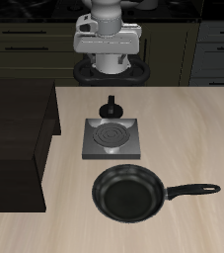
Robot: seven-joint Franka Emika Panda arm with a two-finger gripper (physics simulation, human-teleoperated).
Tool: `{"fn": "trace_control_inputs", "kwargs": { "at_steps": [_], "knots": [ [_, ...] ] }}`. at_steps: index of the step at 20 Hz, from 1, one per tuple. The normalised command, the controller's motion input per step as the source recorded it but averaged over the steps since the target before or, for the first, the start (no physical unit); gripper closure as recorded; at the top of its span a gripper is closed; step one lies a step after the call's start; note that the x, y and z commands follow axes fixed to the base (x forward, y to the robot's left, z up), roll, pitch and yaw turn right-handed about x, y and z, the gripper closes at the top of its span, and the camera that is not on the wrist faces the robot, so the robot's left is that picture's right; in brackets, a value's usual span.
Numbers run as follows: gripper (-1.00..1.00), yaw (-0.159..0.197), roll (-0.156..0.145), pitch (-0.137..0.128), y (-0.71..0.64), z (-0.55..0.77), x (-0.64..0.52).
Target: Turn on the flat stove
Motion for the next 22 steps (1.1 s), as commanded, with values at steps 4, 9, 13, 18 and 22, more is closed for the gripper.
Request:
{"fn": "trace_control_inputs", "kwargs": {
  "at_steps": [4, 9, 13, 18, 22],
  "knots": [
    [-1.00, 0.004, 0.011, -0.023, -0.04, 0.12, -0.06],
    [-1.00, 0.001, -0.019, -0.002, -0.04, 0.01, -0.05],
    [-1.00, 0.019, 0.008, -0.012, 0.09, -0.03, -0.06],
    [-1.00, -0.011, 0.042, -0.013, 0.16, 0.06, -0.25],
    [-1.00, -0.032, 0.001, -0.036, 0.00, 0.21, -0.33]
  ]
}}
